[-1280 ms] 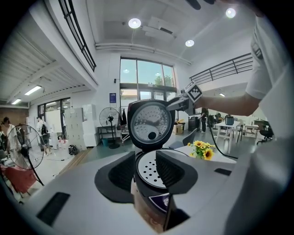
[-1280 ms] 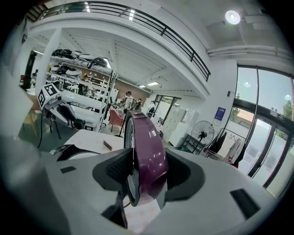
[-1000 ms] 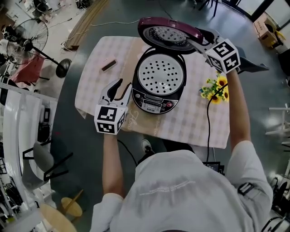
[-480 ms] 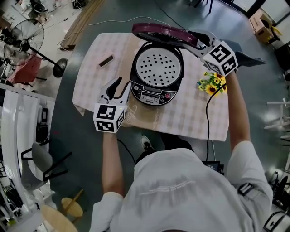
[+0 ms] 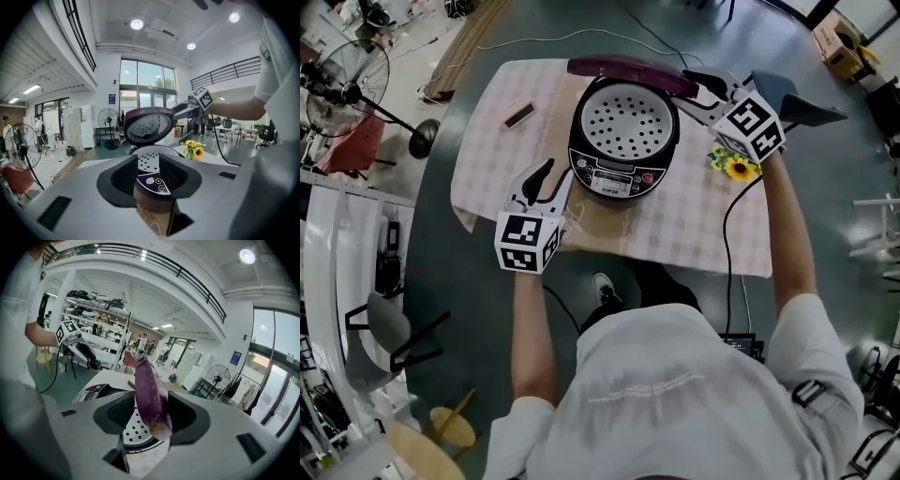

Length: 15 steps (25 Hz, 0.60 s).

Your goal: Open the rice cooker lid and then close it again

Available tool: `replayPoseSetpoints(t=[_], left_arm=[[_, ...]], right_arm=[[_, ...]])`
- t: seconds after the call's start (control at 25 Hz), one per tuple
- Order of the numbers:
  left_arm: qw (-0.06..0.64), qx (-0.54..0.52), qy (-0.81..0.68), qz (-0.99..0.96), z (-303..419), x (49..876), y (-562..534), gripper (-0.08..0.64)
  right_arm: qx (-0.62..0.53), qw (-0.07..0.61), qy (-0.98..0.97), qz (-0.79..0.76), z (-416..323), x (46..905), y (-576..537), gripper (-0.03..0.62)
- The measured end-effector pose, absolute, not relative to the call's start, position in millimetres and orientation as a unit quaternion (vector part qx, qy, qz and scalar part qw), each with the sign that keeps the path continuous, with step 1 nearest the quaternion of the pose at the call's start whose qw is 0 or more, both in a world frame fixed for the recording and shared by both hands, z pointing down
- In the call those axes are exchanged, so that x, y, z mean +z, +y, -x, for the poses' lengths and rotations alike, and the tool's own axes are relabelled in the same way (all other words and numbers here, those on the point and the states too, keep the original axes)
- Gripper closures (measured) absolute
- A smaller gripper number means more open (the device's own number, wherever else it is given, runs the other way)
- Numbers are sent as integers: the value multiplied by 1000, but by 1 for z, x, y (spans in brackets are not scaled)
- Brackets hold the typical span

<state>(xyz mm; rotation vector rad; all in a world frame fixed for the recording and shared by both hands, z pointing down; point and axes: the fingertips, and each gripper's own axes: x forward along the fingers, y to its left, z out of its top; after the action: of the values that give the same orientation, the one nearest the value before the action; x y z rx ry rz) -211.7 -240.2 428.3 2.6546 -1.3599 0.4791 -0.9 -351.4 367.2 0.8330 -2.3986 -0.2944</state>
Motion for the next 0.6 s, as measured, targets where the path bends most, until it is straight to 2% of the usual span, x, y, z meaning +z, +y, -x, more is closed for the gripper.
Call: replayPoseSetpoints(t=[0.6], left_arm=[[64, 160, -428, -887, 200, 441, -218, 405]], right_arm=[[-96, 298, -900, -303, 0, 396, -310, 396]])
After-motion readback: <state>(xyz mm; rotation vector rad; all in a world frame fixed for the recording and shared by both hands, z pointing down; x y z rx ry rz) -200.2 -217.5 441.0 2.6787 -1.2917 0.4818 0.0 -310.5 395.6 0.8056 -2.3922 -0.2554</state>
